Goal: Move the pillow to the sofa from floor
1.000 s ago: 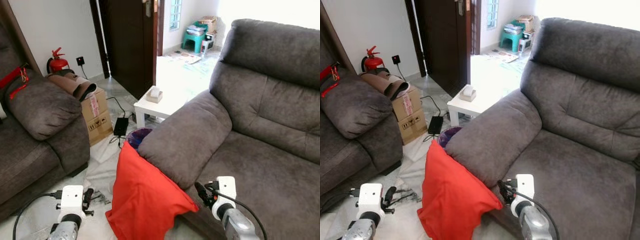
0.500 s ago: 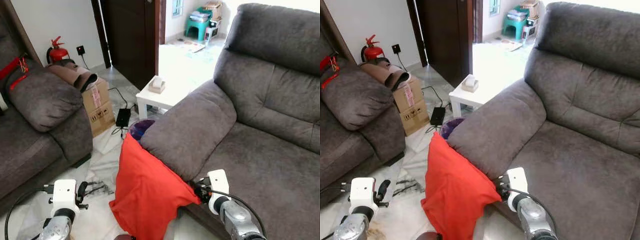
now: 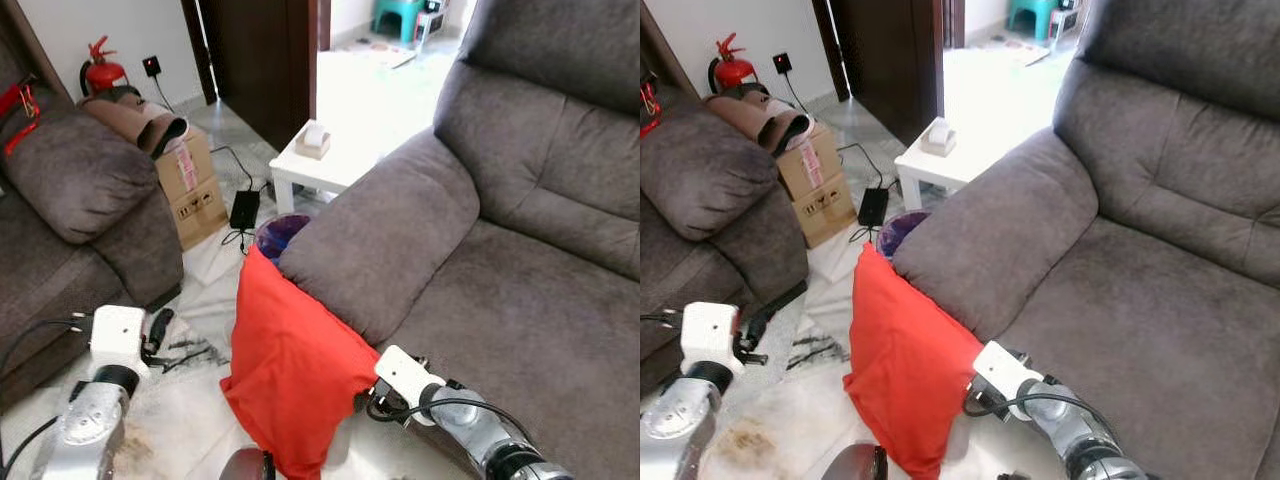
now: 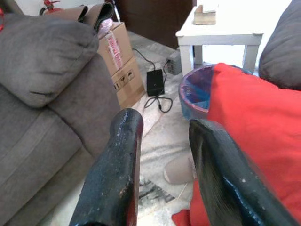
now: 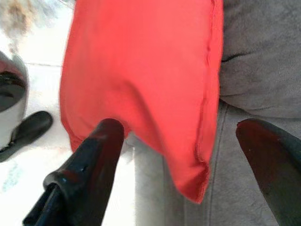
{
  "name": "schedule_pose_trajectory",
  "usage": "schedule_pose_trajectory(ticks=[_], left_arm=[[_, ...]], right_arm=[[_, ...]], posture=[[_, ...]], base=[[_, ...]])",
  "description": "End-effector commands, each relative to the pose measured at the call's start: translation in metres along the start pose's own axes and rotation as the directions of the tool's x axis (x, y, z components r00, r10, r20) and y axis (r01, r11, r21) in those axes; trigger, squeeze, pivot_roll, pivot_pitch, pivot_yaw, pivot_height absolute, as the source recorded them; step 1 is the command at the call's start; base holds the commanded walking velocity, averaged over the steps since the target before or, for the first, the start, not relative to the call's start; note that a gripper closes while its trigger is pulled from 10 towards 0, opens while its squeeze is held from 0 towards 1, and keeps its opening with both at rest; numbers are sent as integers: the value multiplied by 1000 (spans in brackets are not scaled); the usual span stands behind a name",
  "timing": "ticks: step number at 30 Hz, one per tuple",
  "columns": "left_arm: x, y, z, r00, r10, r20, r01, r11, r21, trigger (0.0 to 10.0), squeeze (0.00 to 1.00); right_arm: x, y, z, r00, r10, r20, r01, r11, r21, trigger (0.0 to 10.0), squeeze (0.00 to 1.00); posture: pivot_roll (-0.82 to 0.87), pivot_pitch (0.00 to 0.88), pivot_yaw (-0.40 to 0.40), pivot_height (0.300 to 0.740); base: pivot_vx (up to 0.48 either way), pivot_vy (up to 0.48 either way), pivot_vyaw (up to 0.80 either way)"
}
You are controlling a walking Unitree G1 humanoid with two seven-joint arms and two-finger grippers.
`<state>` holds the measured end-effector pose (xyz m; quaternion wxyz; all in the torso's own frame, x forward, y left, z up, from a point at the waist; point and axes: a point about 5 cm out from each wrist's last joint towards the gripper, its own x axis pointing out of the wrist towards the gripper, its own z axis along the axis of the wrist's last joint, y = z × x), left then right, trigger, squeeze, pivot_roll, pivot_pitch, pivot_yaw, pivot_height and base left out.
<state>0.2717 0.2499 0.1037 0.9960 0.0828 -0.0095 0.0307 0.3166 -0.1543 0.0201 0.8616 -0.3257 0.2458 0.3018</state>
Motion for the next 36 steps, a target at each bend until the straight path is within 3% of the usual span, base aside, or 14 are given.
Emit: schedule_pose_trajectory(ticks=[1,6,7,8,9,11,15,22,25,29,30,31,36], left_arm=[[-6,0,2,1000,0,-18,0,1000,-12,10000,0],[-9,-1,9,999,31,-13,-32,999,-43,10000,0],[-11,-1,13,998,55,-6,-55,997,-62,10000,0],[-11,-1,13,998,55,-6,-55,997,-62,10000,0],[-12,-2,15,998,59,-5,-60,996,-67,10000,0],[-14,-3,17,998,60,-4,-60,996,-69,10000,0],[-24,-4,27,1000,28,3,-28,1000,-1,10000,0],[-32,11,42,998,56,23,-56,998,30,10000,0],[-35,11,44,998,64,13,-64,997,31,10000,0],[-40,7,48,999,50,2,-50,998,39,10000,0],[-40,6,49,999,46,0,-46,998,40,10000,0],[-41,6,50,999,43,-1,-43,998,40,10000,0],[-42,6,52,999,46,1,-46,998,37,10000,0]], right_arm=[[0,-2,-4,999,-13,-37,13,1000,6,10000,1000],[0,-1,-5,997,-43,-64,42,999,-22,10000,1000],[1,-2,-3,996,-69,-59,69,998,6,10000,490],[1,-2,-3,996,-69,-59,69,998,6,10000,490],[2,-2,-2,995,-78,-64,78,997,5,10000,0],[2,-2,-3,993,-84,-76,85,996,2,10000,0],[4,-2,-1,990,-110,-87,108,994,-21,10000,0],[3,-14,5,973,-219,-78,224,973,58,10000,0],[3,-13,4,968,-235,-92,243,965,97,10000,0],[4,-11,2,964,-244,-105,254,963,87,10000,0],[4,-10,2,963,-246,-107,255,963,86,3059,0],[3,-10,1,963,-247,-108,257,962,88,0,0],[3,-11,0,962,-249,-112,260,961,96,0,0]], posture=[[280,252,40,640],[326,275,41,640],[347,293,44,640],[347,293,44,640],[350,295,45,640],[357,304,50,640],[406,323,68,640],[442,330,79,640],[461,335,81,640],[466,341,82,640],[468,342,81,640],[471,344,80,640],[465,347,76,640]], base=[[0,0,0],[0,0,0],[0,0,0],[0,0,0],[0,0,0],[0,0,0],[0,0,0],[0,0,0],[0,0,0],[0,0,0],[0,0,0],[0,0,0],[0,0,0]])
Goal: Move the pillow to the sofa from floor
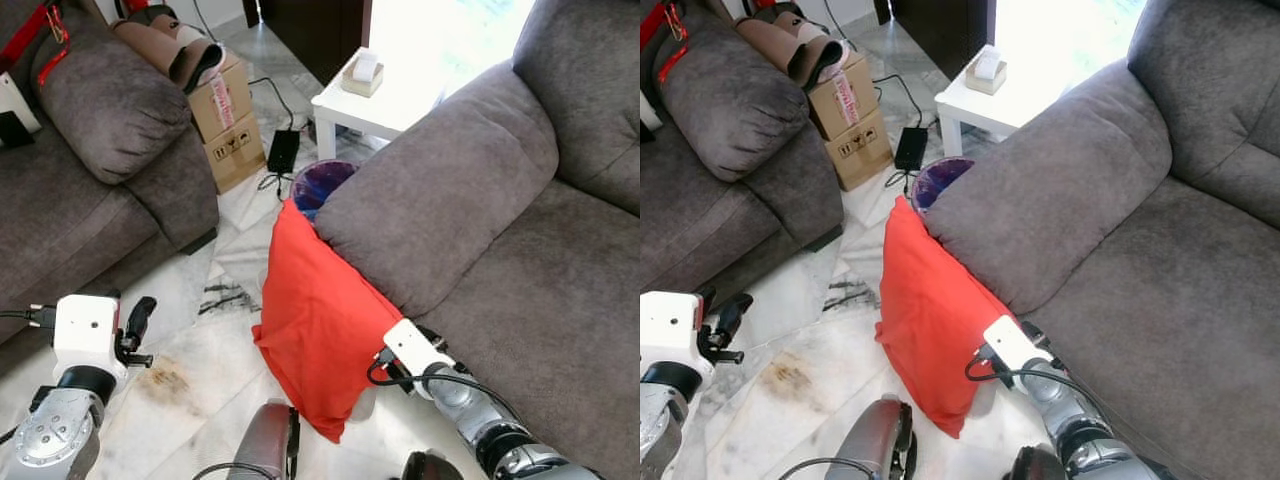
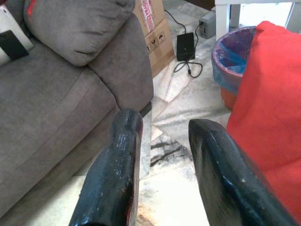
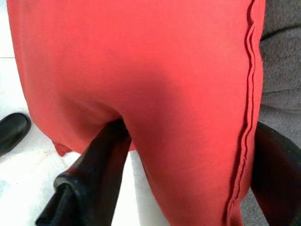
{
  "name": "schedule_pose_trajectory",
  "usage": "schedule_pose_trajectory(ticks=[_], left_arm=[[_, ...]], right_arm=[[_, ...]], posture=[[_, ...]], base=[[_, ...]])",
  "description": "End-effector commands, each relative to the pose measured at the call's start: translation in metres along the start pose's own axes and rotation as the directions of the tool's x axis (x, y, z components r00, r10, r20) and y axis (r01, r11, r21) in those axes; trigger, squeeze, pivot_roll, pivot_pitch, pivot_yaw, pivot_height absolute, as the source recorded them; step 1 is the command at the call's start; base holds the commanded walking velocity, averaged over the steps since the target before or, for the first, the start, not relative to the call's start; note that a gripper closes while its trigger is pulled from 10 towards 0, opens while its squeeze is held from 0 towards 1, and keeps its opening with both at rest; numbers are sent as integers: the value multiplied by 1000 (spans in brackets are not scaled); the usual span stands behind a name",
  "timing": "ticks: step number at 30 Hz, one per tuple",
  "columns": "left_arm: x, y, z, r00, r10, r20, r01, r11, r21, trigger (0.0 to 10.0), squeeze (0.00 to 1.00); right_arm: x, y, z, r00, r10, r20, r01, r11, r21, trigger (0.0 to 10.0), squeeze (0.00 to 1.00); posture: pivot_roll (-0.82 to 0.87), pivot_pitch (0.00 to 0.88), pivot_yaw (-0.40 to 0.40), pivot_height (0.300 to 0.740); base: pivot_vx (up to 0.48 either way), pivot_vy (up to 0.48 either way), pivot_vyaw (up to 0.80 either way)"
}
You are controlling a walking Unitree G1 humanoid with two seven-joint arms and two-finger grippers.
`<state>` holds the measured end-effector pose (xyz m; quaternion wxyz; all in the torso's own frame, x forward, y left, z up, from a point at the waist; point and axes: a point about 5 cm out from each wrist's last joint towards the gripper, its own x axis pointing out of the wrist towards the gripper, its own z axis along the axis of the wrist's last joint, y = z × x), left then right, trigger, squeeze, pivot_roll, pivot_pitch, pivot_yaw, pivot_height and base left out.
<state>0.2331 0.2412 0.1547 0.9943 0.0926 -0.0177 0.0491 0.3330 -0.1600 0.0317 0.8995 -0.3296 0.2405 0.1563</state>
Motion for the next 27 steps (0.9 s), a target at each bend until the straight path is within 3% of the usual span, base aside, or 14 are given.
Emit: schedule_pose_trajectory(ticks=[1,27], left_arm=[[-4,4,0,1000,8,-17,-8,1000,17,10000,0],[0,-10,-1,1000,-7,-20,7,1000,-18,10000,0]], right_arm=[[-1,8,-8,999,20,-34,-19,1000,22,0,0],[-1,23,-6,996,87,-8,-86,989,119,0,0]], posture=[[465,347,75,640],[428,321,38,640]], base=[[0,0,0],[0,0,0]])
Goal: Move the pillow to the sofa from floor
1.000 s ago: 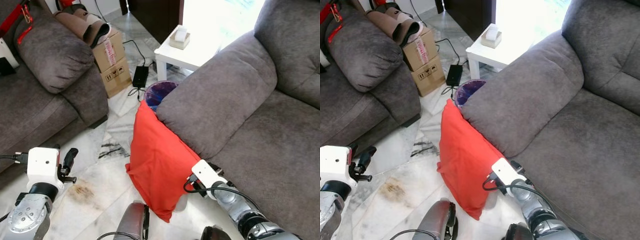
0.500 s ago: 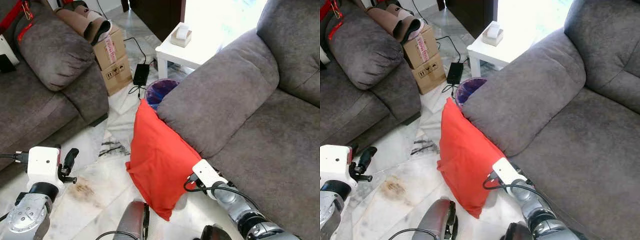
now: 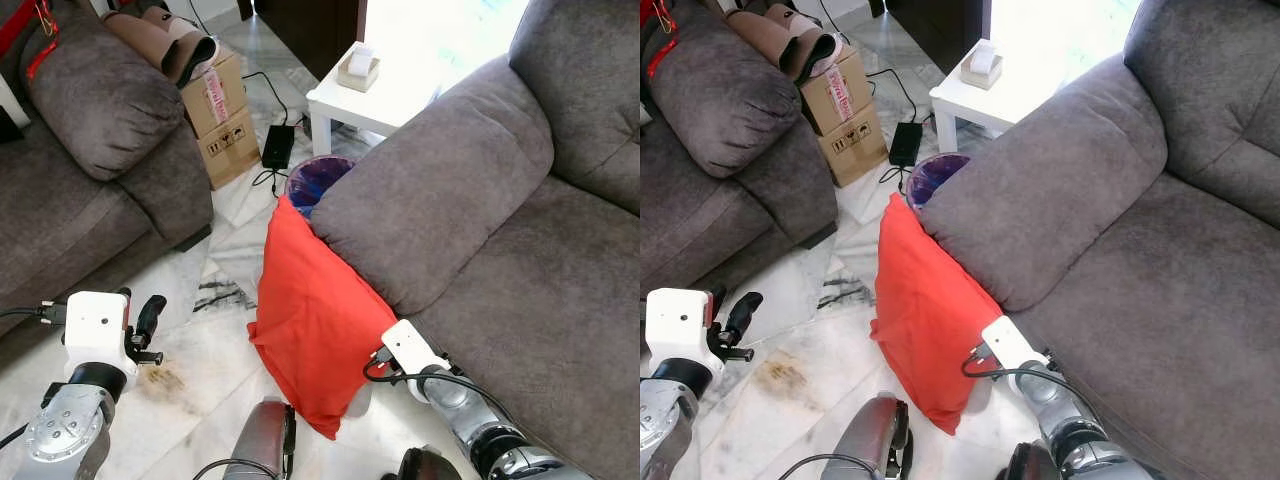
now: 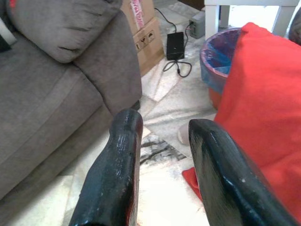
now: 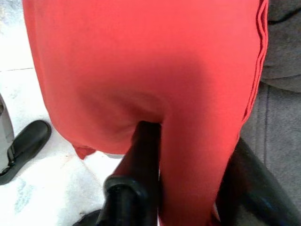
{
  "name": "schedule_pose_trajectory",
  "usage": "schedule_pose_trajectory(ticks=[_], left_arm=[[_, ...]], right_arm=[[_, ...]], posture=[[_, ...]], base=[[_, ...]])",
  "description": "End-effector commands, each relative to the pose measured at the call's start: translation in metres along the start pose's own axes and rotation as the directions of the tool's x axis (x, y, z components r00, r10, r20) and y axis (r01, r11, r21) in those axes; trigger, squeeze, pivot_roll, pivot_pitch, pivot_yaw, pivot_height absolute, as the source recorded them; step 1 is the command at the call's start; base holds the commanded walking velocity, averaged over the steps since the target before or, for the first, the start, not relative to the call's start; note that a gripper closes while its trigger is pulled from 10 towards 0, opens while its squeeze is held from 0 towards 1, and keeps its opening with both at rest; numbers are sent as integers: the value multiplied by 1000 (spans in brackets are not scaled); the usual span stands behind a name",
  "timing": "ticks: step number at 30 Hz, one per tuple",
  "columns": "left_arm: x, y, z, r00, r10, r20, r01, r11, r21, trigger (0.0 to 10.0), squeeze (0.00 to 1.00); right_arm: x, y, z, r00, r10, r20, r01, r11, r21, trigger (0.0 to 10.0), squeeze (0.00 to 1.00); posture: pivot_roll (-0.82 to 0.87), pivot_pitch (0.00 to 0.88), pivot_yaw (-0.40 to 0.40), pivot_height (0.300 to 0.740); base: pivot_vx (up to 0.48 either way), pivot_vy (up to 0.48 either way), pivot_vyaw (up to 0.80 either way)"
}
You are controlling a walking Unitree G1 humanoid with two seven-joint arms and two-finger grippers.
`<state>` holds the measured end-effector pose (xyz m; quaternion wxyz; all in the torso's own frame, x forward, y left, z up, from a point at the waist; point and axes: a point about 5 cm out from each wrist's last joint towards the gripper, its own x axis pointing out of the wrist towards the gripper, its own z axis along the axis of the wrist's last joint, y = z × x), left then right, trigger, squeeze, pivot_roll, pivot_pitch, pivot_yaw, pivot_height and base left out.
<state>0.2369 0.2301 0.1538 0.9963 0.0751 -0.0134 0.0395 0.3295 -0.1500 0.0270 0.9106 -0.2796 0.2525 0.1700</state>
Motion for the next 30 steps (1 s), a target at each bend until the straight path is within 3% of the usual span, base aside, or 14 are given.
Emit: schedule_pose_trajectory(ticks=[1,3,7,12,19,20,22,24,25,26,29,30], left_arm=[[-2,0,-3,1000,12,-12,-11,1000,18,10000,0],[0,-2,-4,1000,9,-11,-9,1000,17,10000,0],[2,-8,-4,1000,5,-4,-5,1000,6,10000,0],[4,-12,-11,1000,2,-13,-2,1000,-7,10000,0],[9,-15,-28,999,5,-48,-7,1000,-24,10000,0],[11,-15,-36,998,10,-67,-12,1000,-26,10000,0],[12,-15,-39,997,12,-74,-14,1000,-28,10000,0],[16,-14,-53,994,24,-104,-29,998,-47,10000,0],[16,-14,-53,994,24,-104,-29,998,-47,10000,0],[17,-13,-58,992,29,-119,-37,998,-59,10000,0],[20,-13,-76,986,34,-166,-43,998,-55,10000,0],[21,-13,-81,983,35,-180,-46,998,-54,10000,0]], right_arm=[[-1,12,-9,999,46,-14,-45,999,20,0,0],[-1,15,-7,998,66,0,-66,998,-10,0,0],[0,17,-2,996,84,27,-85,996,33,0,0],[1,22,6,989,116,90,-132,972,197,0,0],[0,30,4,980,154,127,-186,935,303,0,0],[-1,31,6,973,158,167,-212,900,381,0,0],[-1,32,7,970,159,187,-225,877,425,0,0],[-2,33,10,955,145,260,-273,773,572,0,0],[-2,33,10,955,145,260,-273,773,572,0,0],[-2,33,9,953,140,268,-279,747,603,0,0],[-6,38,-2,945,174,276,-305,768,563,0,0],[-7,39,-4,940,183,288,-321,756,571,0,0]], posture=[[428,317,33,640],[426,312,24,640],[420,303,7,640],[400,295,-6,640],[359,261,-21,640],[345,247,-25,640],[325,233,-27,640],[284,193,-29,640],[284,193,-29,640],[264,168,-28,640],[245,150,-26,640],[243,136,-23,640]], base=[[0,0,0],[0,0,0],[0,0,0],[0,0,0],[0,0,0],[0,0,0],[0,0,0],[0,0,0],[0,0,0],[0,0,0],[0,0,0],[0,0,0]])
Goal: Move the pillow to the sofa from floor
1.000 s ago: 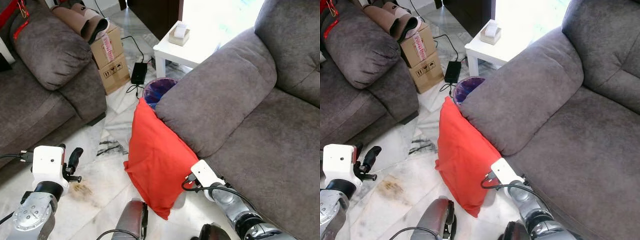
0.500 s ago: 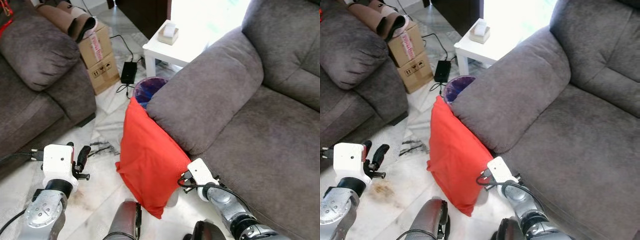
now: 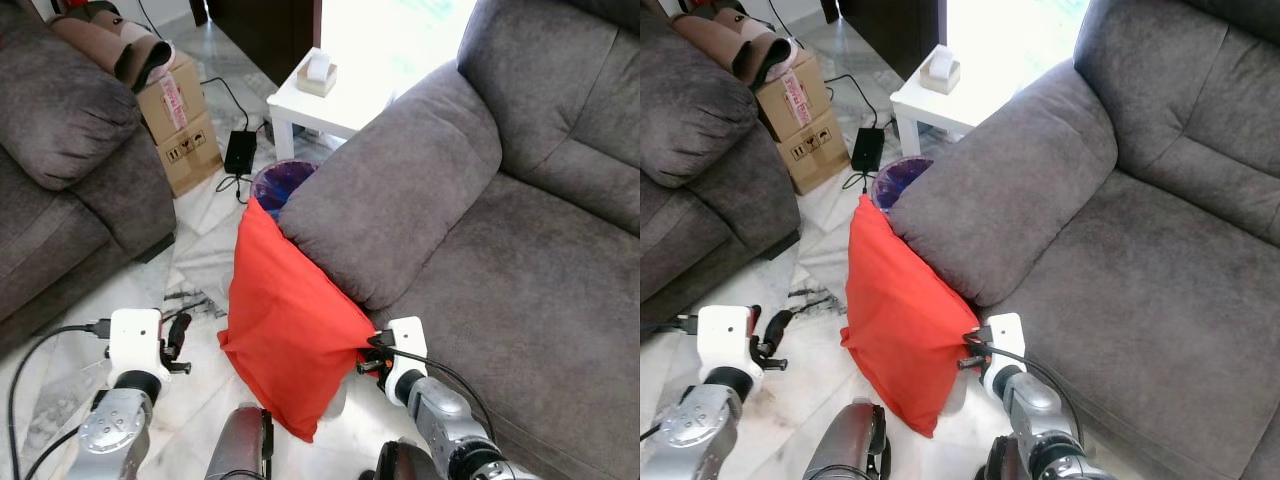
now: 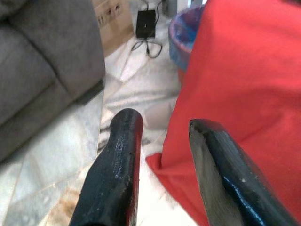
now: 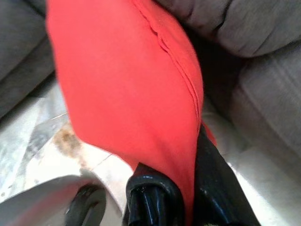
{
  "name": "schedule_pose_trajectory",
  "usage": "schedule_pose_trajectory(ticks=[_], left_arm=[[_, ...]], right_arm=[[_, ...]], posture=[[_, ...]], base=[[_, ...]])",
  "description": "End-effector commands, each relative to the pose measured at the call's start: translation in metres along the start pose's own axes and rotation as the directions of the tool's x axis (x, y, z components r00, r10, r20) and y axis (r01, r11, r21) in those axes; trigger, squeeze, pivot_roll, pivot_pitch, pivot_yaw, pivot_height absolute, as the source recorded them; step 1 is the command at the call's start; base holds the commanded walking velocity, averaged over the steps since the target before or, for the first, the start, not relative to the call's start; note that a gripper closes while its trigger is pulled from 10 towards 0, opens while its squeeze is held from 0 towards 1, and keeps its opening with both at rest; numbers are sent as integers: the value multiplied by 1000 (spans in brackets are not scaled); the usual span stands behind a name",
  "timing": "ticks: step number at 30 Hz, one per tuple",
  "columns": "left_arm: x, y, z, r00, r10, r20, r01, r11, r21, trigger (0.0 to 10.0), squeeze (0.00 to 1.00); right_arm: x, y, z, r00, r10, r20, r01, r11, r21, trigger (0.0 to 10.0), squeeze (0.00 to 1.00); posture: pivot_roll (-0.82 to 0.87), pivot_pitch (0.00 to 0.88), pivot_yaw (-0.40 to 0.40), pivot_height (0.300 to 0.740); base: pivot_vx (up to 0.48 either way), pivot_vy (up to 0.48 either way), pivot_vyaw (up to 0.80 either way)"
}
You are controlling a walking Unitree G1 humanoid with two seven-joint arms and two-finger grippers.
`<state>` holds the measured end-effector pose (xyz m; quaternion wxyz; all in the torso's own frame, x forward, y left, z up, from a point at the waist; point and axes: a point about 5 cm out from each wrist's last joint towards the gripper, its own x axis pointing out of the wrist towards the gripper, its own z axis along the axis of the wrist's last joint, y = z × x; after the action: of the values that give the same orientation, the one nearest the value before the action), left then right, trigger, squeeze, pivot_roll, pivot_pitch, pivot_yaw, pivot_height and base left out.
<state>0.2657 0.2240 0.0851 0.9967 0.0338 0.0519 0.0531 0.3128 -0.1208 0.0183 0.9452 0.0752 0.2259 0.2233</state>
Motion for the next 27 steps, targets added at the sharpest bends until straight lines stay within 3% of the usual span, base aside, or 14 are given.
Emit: schedule_pose_trajectory(ticks=[1,4,6,7,10,11,12,16,21,27], left_arm=[[-2,7,-16,998,27,-52,-26,999,19,10000,0],[-3,15,-36,994,43,-98,-42,999,9,10000,0],[-4,16,-41,993,46,-110,-46,999,8,10000,0],[-6,19,-50,989,56,-140,-54,998,15,10000,0],[-7,22,-57,985,67,-160,-65,998,21,10000,0],[-7,23,-61,983,70,-170,-66,997,27,10000,0],[-8,24,-64,981,70,-180,-64,997,38,10000,0],[-8,25,-71,977,72,-200,-64,997,48,10000,0],[-6,31,-78,972,107,-207,-103,994,31,10000,0],[-3,26,-80,974,113,-195,-110,994,24,10000,0]], right_arm=[[-6,-1,-12,1000,29,0,-29,999,31,0,0],[-16,-16,-15,995,-71,72,60,988,142,0,0],[-18,-20,-16,992,-94,85,78,982,171,0,0],[-22,-25,-20,987,-127,96,102,967,234,0,0],[-26,-26,-25,988,-123,98,93,960,264,0,0],[-28,-27,-29,989,-122,86,98,965,245,4667,0],[-30,-28,-32,989,-126,76,106,967,231,10000,0],[-35,-35,-35,983,-167,77,144,957,251,10000,0],[-38,-43,-24,959,-230,167,164,928,335,10000,0],[-37,-44,-22,967,-206,149,156,943,293,10000,0]], posture=[[243,136,-23,640],[190,90,-31,640],[186,85,-31,640],[177,69,-30,640],[165,60,-26,640],[143,51,-17,640],[136,41,-15,640],[127,36,-16,640],[137,12,-3,640],[151,1,-29,680]], base=[[0,0,0],[0,0,0],[0,0,0],[0,0,0],[0,0,0],[0,0,0],[0,0,0],[0,0,0],[0,0,0],[0,0,0]])
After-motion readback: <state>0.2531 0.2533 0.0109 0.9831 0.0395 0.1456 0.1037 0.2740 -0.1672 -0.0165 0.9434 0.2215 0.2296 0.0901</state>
